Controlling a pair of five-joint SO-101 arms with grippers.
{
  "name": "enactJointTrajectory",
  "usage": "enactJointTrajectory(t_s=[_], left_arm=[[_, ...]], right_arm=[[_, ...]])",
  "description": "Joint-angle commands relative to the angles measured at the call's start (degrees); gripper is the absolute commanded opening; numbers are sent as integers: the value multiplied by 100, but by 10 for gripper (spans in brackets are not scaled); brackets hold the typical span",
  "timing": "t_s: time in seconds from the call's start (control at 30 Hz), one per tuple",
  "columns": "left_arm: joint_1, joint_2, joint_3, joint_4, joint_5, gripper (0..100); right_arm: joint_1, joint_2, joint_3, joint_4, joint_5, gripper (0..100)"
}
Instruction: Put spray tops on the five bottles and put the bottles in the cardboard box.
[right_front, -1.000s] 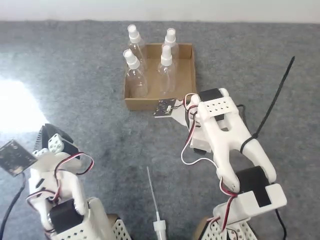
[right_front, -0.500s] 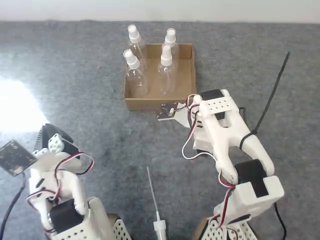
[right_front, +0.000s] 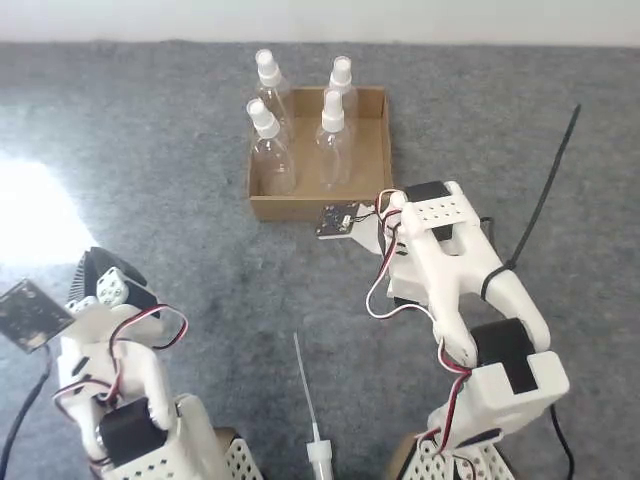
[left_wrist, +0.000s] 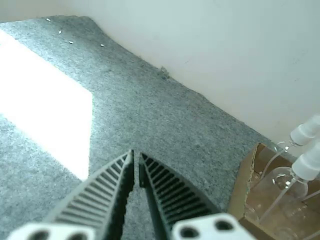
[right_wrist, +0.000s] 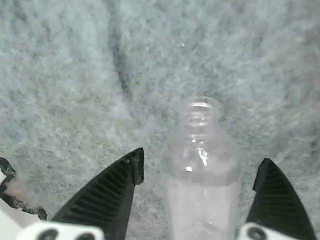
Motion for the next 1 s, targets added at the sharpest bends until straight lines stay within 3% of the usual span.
enactJointTrajectory(t_s=[0.0,0.27,0.67,0.97], left_arm=[[18,-105,-22,-167,-35,13],[18,-105,-22,-167,-35,13],[26,-105,-22,-167,-35,13],[26,-105,-22,-167,-35,13]], right_arm=[[101,-57,-35,-48,79,314],[92,-57,-26,-48,79,307],[57,-127,-79,-48,53,39],[48,-136,-176,-48,-88,35]])
